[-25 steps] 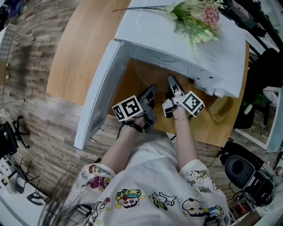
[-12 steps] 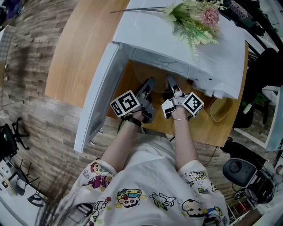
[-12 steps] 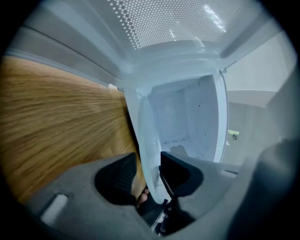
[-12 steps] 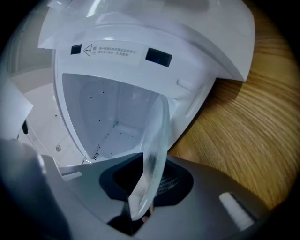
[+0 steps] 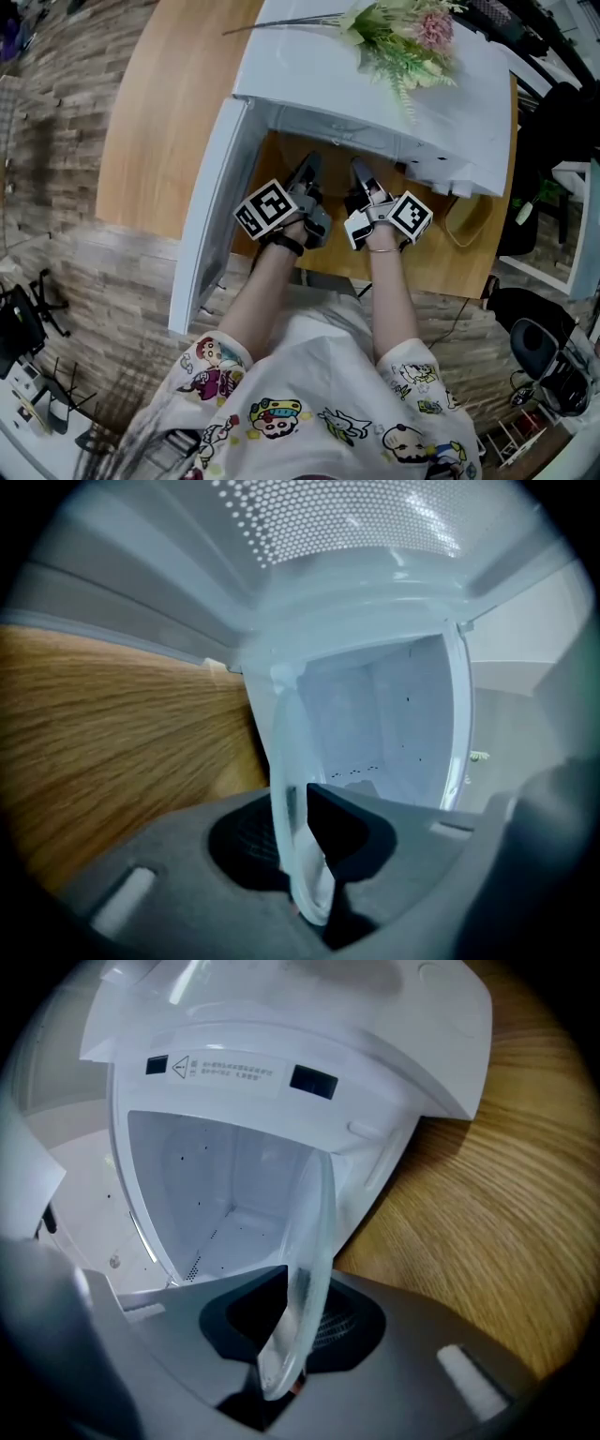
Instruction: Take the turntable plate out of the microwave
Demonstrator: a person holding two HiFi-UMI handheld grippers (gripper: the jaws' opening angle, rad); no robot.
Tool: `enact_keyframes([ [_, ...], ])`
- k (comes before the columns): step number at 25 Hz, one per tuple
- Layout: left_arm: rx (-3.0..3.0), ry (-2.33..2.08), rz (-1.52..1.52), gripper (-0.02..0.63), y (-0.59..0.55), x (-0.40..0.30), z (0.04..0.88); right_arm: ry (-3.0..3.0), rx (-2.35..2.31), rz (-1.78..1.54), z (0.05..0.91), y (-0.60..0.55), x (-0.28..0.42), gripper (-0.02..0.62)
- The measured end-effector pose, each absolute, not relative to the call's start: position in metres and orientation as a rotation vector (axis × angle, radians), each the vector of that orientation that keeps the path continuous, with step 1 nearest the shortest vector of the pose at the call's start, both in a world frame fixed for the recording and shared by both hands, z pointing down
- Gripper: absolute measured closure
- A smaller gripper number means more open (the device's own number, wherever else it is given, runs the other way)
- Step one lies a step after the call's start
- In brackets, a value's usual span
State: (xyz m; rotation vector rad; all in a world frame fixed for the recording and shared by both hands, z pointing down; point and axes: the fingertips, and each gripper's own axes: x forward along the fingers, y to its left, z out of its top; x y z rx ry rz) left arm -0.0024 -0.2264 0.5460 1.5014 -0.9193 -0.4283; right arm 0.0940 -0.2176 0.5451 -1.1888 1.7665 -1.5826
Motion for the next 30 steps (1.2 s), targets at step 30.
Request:
enact_keyframes([
  [30, 1.589, -0.835, -0.448, 0.558, -0.113, -0.006, 0.491, 1.772, -1.122, -1.464, 0.488, -0.101, 0.088, 0.517],
])
